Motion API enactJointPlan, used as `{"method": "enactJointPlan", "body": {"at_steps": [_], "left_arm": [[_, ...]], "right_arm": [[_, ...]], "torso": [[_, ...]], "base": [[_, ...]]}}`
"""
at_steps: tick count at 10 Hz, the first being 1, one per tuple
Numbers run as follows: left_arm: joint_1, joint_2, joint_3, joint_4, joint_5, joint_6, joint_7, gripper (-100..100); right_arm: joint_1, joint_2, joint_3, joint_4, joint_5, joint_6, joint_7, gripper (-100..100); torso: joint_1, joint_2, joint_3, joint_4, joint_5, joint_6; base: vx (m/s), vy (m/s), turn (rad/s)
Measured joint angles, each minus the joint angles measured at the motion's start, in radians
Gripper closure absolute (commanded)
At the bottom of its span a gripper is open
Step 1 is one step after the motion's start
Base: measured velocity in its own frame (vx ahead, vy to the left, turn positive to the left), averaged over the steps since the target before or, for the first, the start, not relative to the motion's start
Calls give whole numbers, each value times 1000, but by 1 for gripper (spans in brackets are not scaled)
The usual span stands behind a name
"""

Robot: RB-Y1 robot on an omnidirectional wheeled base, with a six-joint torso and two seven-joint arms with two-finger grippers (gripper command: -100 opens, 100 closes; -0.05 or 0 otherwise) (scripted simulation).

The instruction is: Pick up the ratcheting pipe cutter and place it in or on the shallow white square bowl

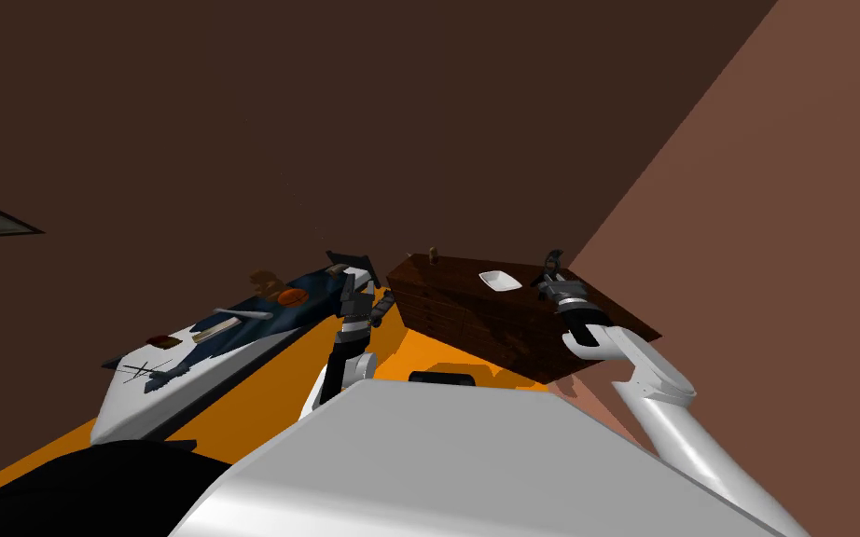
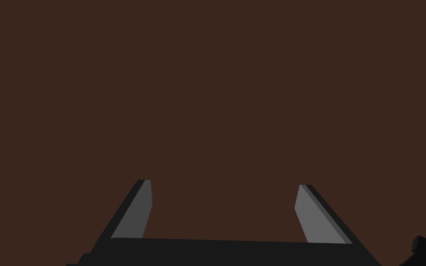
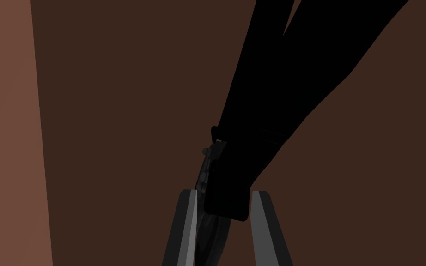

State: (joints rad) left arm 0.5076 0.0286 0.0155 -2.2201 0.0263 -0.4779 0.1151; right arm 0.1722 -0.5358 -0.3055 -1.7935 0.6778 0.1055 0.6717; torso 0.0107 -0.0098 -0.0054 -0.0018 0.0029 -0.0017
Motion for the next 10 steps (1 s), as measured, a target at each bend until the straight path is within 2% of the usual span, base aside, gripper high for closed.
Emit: {"method": "enactJointPlan", "body": {"at_steps": [4, 7, 8, 9, 10], "left_arm": [[0, 0, 0, 0, 0, 0, 0, 0], [0, 0, 0, 0, 0, 0, 0, 0], [0, 0, 0, 0, 0, 0, 0, 0], [0, 0, 0, 0, 0, 0, 0, 0], [0, 0, 0, 0, 0, 0, 0, 0]], "right_arm": [[21, -61, 43, -24, -28, 80, -31, 100], [37, -104, 77, -26, -52, 129, -53, 100], [39, -118, 90, -25, -61, 145, -59, 100], [39, -120, 92, -25, -63, 148, -60, -100], [38, -119, 92, -25, -62, 148, -60, -100]], "torso": [[-6, -2, -1, -1, -1, 0], [-4, -6, -3, -1, -1, 0], [-5, -5, -3, -1, -1, 0], [-7, 2, 0, 0, -1, 0], [-9, 7, 4, 1, -2, 1]], "base": [[182, 54, 21], [225, 70, 8], [91, 18, 8], [19, 5, 5], [10, 2, 1]]}}
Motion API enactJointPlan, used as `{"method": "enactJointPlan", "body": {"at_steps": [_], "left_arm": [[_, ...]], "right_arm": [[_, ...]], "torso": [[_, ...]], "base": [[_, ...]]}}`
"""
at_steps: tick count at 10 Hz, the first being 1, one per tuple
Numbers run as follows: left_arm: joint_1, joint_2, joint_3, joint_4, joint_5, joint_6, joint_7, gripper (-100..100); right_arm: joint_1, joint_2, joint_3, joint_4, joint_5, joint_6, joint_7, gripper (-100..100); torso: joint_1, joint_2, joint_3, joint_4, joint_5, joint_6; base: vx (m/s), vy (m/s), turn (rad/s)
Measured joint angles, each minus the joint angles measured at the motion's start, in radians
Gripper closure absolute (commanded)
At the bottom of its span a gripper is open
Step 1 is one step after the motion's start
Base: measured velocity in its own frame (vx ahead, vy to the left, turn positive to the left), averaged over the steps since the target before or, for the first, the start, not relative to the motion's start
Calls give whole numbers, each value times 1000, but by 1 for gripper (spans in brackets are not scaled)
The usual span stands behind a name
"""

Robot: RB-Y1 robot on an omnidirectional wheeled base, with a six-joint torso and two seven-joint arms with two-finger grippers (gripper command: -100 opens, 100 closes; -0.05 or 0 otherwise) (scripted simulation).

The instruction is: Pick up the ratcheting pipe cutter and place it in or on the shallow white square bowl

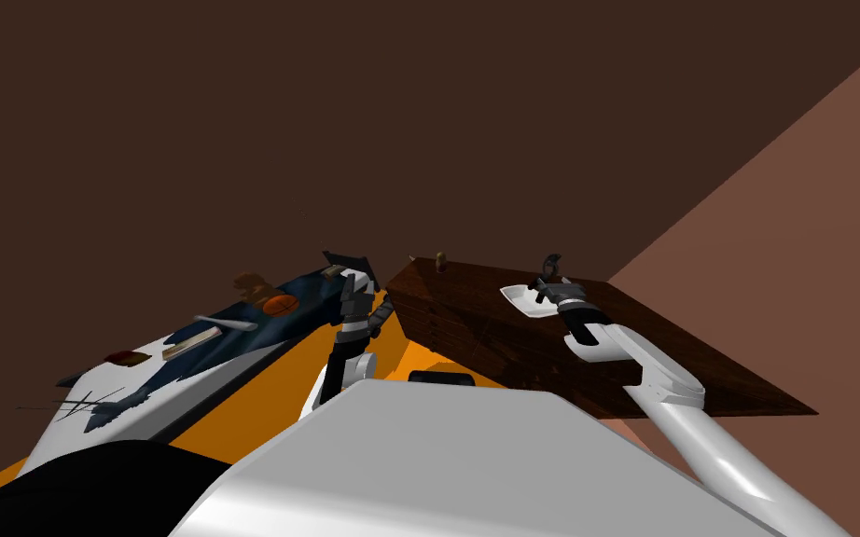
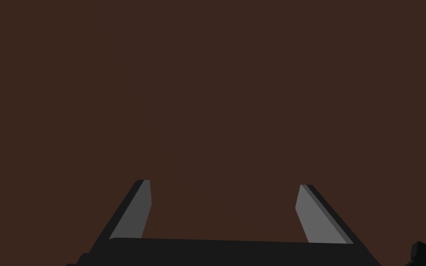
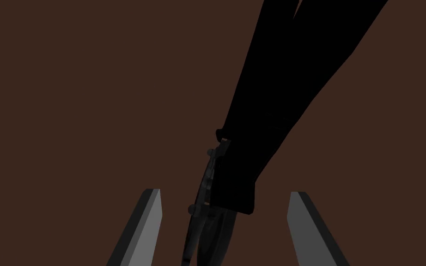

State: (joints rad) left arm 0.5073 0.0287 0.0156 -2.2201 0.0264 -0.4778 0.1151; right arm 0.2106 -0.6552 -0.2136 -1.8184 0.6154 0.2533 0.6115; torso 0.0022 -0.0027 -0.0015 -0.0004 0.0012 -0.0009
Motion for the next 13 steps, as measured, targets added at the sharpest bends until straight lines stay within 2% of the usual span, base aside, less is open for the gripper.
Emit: {"method": "enactJointPlan", "body": {"at_steps": [3, 4, 5, 13], "left_arm": [[0, 0, 0, 0, 0, 0, 0, 0], [0, 0, 0, 0, 0, 0, 0, 0], [0, 0, 0, 0, 0, 0, 0, 0], [0, 0, 0, 0, 0, 0, 0, 0]], "right_arm": [[0, 0, 0, 0, 0, 0, 0, -100], [0, 0, 0, 0, 0, 0, 0, 0], [0, 0, 0, 0, 0, 0, 0, -100], [21, -189, -5, -56, -148, 115, -32, -100]], "torso": [[-1, 4, 2, 1, 0, 0], [-1, 4, 3, 1, 0, 0], [-1, 4, 3, 1, 0, 0], [0, 5, 3, 1, 0, 0]], "base": [[0, 0, 0], [0, 0, 0], [-8, 8, 38], [-12, 13, 26]]}}
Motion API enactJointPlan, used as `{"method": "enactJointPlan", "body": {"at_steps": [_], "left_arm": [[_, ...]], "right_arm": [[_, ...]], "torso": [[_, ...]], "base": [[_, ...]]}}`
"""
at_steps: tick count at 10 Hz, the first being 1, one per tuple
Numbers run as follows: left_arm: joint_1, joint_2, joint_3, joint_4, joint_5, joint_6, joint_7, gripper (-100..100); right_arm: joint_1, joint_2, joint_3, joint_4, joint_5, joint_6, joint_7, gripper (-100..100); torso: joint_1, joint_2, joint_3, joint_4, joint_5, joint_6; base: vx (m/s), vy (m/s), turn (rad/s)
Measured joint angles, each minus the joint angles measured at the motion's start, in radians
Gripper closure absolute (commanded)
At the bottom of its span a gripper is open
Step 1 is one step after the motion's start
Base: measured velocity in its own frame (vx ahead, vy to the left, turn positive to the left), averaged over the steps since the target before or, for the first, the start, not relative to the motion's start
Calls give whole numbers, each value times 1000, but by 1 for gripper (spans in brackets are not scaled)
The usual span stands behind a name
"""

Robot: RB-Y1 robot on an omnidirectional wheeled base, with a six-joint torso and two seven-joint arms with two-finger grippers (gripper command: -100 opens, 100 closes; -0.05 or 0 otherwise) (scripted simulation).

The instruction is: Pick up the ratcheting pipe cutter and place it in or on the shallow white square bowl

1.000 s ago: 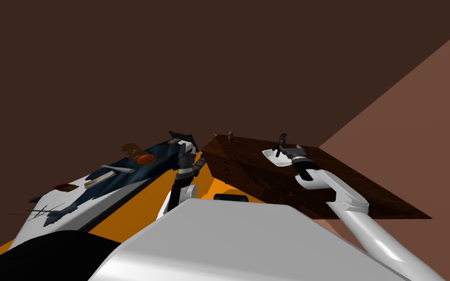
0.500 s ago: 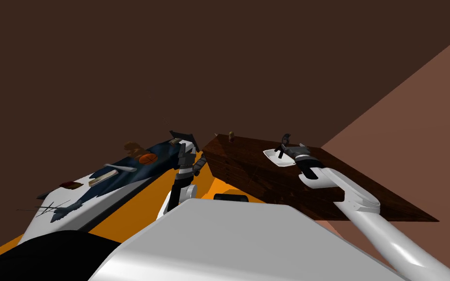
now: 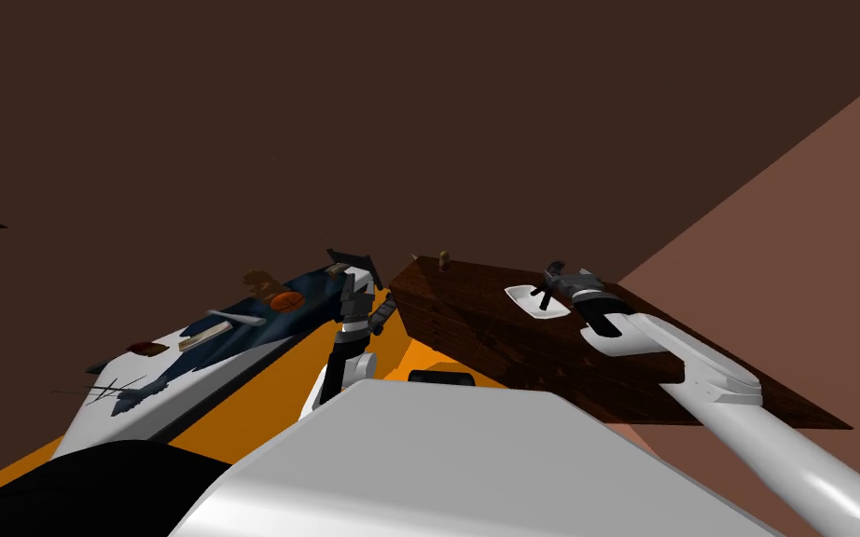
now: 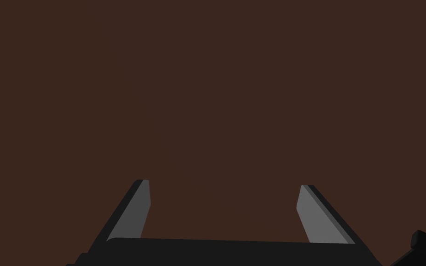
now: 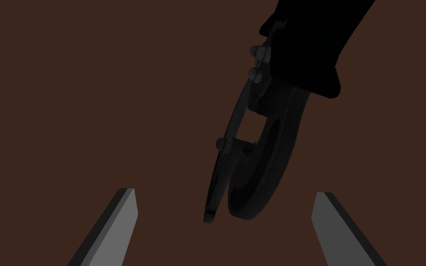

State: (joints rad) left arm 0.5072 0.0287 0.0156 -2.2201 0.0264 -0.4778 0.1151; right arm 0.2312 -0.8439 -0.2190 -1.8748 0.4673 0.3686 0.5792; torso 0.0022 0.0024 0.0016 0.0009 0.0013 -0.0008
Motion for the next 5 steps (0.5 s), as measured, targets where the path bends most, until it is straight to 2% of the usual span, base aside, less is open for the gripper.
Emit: {"method": "enactJointPlan", "body": {"at_steps": [1, 2, 5], "left_arm": [[0, 0, 0, 0, 0, 0, 0, 0], [0, 0, 0, 0, 0, 0, 0, 0], [0, 0, 0, 0, 0, 0, 0, 0]], "right_arm": [[5, -20, -2, -7, -16, 12, -4, -100], [5, -22, -3, -8, -17, 14, -5, 0], [5, -21, -3, -8, -17, 14, -5, 0]], "torso": [[0, 0, 0, 0, 0, 0], [0, 0, 0, 0, 0, 0], [-1, -1, 0, 0, 0, 0]], "base": [[-6, 5, 3], [0, 0, 0], [0, 0, 0]]}}
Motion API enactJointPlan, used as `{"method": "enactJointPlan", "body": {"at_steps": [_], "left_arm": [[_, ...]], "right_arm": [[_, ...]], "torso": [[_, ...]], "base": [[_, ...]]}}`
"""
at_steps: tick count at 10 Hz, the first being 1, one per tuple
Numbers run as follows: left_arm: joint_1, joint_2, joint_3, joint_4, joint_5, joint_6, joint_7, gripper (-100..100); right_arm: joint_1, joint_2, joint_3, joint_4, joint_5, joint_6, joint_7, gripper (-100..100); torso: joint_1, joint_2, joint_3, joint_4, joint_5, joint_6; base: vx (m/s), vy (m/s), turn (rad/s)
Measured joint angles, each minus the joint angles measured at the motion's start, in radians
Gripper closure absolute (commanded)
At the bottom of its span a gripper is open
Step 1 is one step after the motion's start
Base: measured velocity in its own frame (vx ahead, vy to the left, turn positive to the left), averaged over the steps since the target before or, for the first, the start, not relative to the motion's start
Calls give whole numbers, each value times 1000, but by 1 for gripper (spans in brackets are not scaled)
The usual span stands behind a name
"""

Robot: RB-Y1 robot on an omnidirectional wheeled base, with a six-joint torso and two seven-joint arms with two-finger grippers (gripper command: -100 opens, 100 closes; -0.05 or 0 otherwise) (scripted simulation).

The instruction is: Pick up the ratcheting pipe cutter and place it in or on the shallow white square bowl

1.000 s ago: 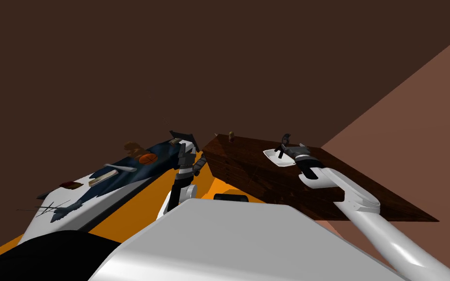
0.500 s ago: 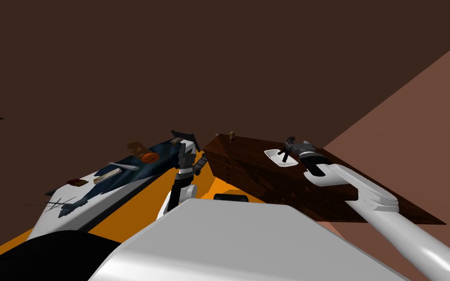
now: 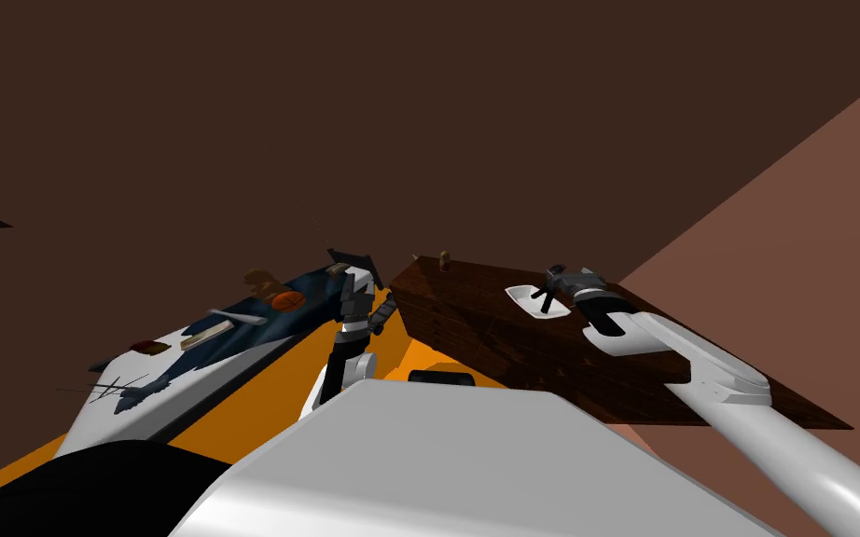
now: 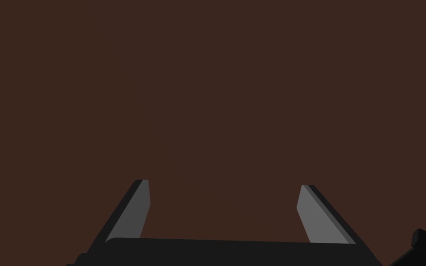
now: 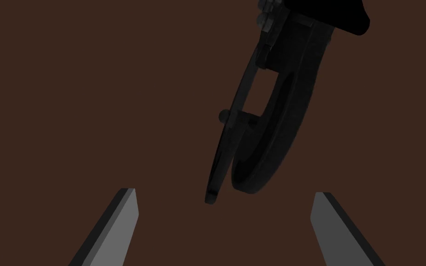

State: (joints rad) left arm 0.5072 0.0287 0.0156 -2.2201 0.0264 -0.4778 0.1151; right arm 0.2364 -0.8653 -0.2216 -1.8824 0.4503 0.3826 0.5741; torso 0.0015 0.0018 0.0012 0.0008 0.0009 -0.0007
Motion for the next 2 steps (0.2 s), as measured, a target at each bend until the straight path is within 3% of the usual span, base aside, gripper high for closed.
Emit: {"method": "enactJointPlan", "body": {"at_steps": [2], "left_arm": [[0, 0, 0, 0, 0, 0, 0, 0]], "right_arm": [[0, 0, 0, 0, 0, 0, 0, 0]], "torso": [[0, 0, 0, 0, 0, 0]], "base": [[0, 0, 0]]}}
